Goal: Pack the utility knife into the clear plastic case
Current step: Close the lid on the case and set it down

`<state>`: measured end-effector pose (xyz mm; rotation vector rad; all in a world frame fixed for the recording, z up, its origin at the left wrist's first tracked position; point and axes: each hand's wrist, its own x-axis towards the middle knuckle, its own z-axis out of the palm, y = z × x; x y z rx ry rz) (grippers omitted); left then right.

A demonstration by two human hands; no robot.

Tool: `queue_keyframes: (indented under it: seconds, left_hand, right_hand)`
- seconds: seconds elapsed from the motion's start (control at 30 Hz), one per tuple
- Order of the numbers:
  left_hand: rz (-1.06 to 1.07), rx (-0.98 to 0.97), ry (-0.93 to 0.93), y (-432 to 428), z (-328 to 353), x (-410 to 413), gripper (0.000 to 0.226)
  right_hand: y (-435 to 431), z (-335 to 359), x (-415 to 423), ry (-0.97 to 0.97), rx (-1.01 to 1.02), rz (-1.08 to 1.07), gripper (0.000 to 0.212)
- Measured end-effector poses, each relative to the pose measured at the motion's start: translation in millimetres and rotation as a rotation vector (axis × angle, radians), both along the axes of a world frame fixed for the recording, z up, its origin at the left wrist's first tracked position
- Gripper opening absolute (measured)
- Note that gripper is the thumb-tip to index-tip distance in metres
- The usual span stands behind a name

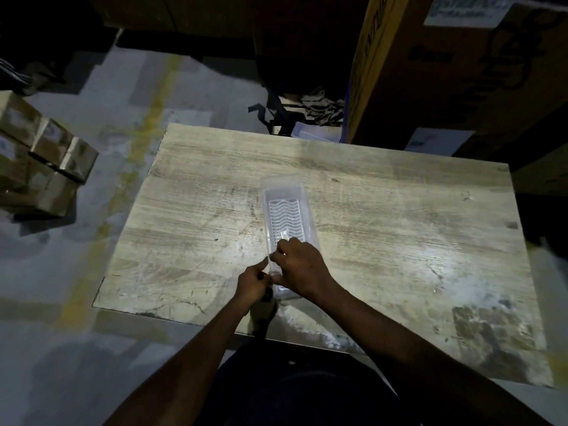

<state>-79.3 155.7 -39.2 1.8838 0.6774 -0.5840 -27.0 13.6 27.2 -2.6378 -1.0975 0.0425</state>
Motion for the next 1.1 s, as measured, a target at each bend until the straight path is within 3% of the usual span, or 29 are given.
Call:
queue_keyframes:
  seconds: [0.43, 0.6, 0.73, 0.83, 0.9, 1.0, 1.1]
  left_hand:
    - [0.174, -0.198, 0.010, -3, 5, -4, 0.055]
    - [0.200, -0.135, 0.008, -2, 2, -6, 0.045]
    - [0.193, -0.115, 0.004, -7, 12, -8, 0.041]
    - [0.106, -0.102, -0.007, -9, 16, -12, 0.058]
    - [0.072, -0.093, -0.002, -9, 17, -14, 0.068]
    - [0.055, -0.108, -0.010, -10, 19, -15, 0.073]
    - [0.047, -0.123, -0.035, -10, 21, -17, 0.072]
  right_hand:
    - [-21, -33, -47, -0.046, 0.007, 0.045, 0.023]
    - [-17, -54, -54, 0.131, -0.049, 0.077, 0.009]
    - [-32, -47, -54, 0.275, 0.229, -0.213, 0.016]
    - [-60, -49, -48, 0.338, 0.384, -0.579, 0.018]
    - [-77, -49, -45, 0.513, 0.392, -0.767, 0.025]
    - [-87, -47, -41, 0.903, 0.372, -0.874, 0.030]
    - [-87, -51, -38, 0.983, 0.326, -0.875, 0.019]
